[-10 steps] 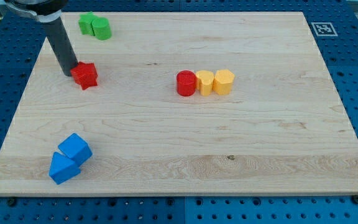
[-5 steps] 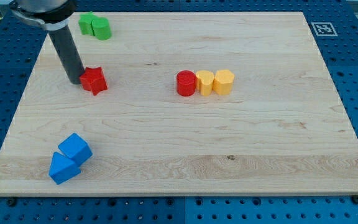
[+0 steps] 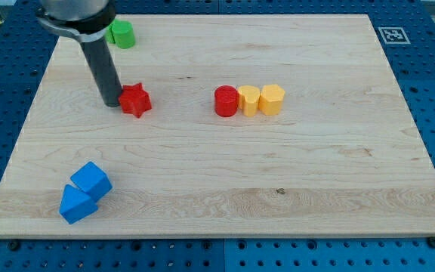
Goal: Place the red star to the left of red circle
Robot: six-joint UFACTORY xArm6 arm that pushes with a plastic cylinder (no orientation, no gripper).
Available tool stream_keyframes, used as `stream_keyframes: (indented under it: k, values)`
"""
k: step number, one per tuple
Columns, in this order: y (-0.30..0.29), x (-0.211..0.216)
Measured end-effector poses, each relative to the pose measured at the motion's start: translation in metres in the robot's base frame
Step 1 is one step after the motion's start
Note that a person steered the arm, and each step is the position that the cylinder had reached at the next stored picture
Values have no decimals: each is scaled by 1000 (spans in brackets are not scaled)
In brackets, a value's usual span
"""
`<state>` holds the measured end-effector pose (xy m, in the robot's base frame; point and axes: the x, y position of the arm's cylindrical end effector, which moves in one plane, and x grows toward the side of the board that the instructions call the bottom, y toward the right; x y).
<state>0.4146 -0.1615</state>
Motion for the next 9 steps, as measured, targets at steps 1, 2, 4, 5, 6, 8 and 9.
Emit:
stream_keyframes:
  k: [1,2,4,5,6,8,9]
  values:
    - [12,0]
    - [33,0]
    - [61,0]
    - [67,0]
    - [79,0]
    - [91,0]
    - [98,0]
